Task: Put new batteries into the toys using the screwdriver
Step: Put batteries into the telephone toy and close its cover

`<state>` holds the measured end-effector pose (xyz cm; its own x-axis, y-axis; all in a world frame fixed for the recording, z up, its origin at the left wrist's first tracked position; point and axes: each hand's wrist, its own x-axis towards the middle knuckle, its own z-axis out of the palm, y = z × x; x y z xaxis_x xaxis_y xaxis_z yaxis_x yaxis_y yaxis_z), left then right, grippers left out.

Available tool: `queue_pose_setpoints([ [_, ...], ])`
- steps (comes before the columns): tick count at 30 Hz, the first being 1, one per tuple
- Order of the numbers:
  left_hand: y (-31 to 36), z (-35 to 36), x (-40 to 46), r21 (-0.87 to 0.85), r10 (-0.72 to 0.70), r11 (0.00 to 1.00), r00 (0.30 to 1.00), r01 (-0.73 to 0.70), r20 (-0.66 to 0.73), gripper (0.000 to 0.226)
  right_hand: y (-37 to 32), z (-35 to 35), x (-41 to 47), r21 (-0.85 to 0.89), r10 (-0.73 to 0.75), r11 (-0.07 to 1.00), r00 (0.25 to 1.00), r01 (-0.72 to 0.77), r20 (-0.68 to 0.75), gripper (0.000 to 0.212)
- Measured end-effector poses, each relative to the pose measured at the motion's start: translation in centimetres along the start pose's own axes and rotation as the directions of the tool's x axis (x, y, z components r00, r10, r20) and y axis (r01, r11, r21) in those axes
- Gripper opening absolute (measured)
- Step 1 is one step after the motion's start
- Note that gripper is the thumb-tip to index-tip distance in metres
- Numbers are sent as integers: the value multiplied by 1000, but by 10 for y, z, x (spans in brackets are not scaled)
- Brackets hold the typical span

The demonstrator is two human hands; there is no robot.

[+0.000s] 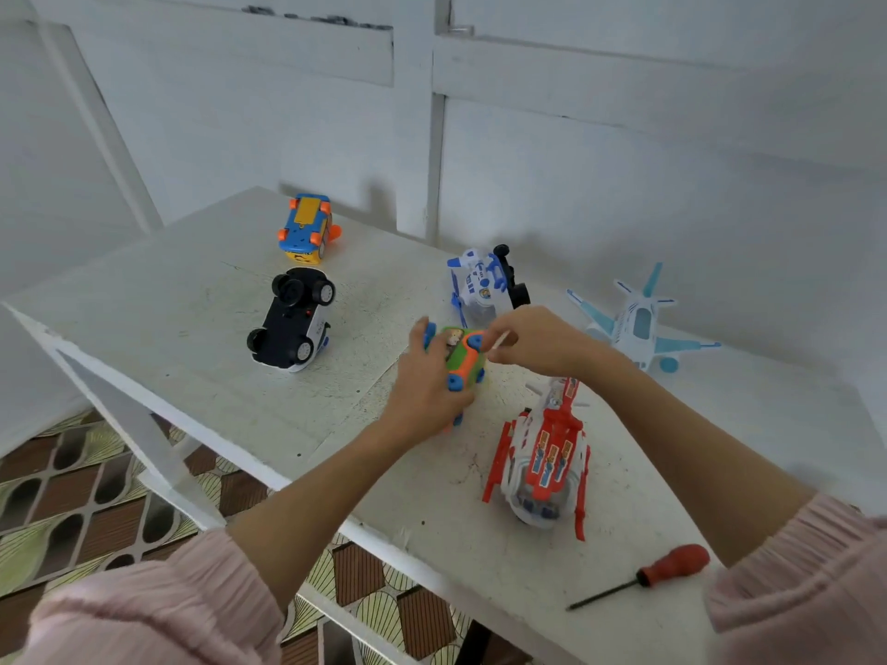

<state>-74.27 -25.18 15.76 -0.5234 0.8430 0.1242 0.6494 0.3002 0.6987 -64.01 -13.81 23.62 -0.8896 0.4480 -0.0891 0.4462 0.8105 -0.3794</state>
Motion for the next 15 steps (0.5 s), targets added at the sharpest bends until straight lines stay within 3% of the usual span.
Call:
queue_pose_setpoints([
  [4,-6,-24,6,-418,-82,908,991,30,-106,78,1,-5,-4,129,-32,989,968,66,-249,30],
  [7,2,-41,7,-642,-86,766,986,-29,-146,72,-9,-13,-8,313,-38,936,929,163,-369,43],
  [12,20,-50,2,-820,8,552,985,-150,-175,61,-28,-23,-14,400,-83,885,926,239,-369,55],
  [15,28,-55,-4,-843,40,506,981,-184,-190,57,-36,-25,-20,593,-101,759,949,268,-300,55],
])
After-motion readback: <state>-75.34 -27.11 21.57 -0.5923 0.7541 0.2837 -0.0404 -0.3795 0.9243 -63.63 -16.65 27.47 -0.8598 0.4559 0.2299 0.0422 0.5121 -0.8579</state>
